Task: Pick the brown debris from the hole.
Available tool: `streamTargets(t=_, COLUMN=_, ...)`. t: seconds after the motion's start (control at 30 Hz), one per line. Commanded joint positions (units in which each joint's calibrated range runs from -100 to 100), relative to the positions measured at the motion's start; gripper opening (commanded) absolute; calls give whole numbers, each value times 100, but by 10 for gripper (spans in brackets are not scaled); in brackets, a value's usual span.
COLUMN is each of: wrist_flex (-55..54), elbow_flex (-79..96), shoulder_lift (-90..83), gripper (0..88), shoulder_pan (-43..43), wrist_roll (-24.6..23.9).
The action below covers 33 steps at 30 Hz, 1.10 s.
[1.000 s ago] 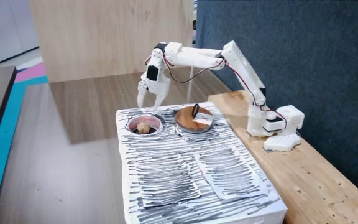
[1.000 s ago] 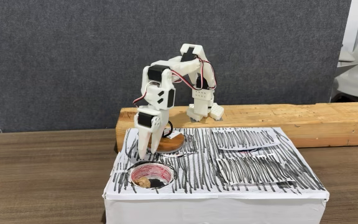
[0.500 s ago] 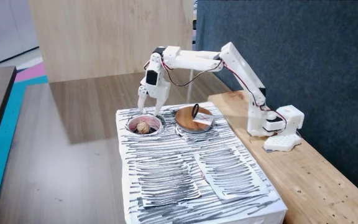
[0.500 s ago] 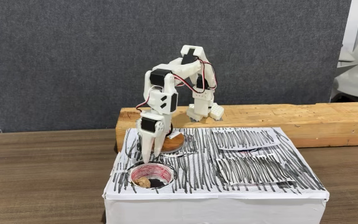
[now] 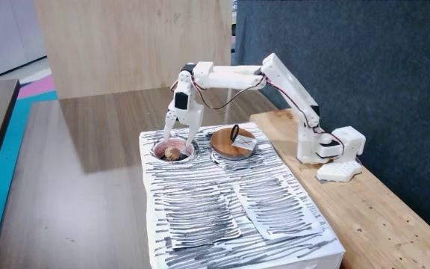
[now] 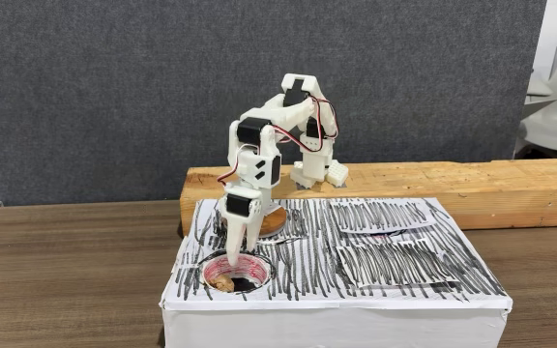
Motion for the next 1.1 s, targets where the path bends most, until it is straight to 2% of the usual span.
streamTargets(t=0.0, wrist_flex=47, elbow_flex=-90, shoulder_lift=-45, gripper=288, shoulder_pan=61, wrist_roll=29)
streamTargets(t=1.07, wrist_flex=-54, elbow_flex=-197, shoulder_lift=575, gripper=290, shoulder_pan=75, wrist_roll=29)
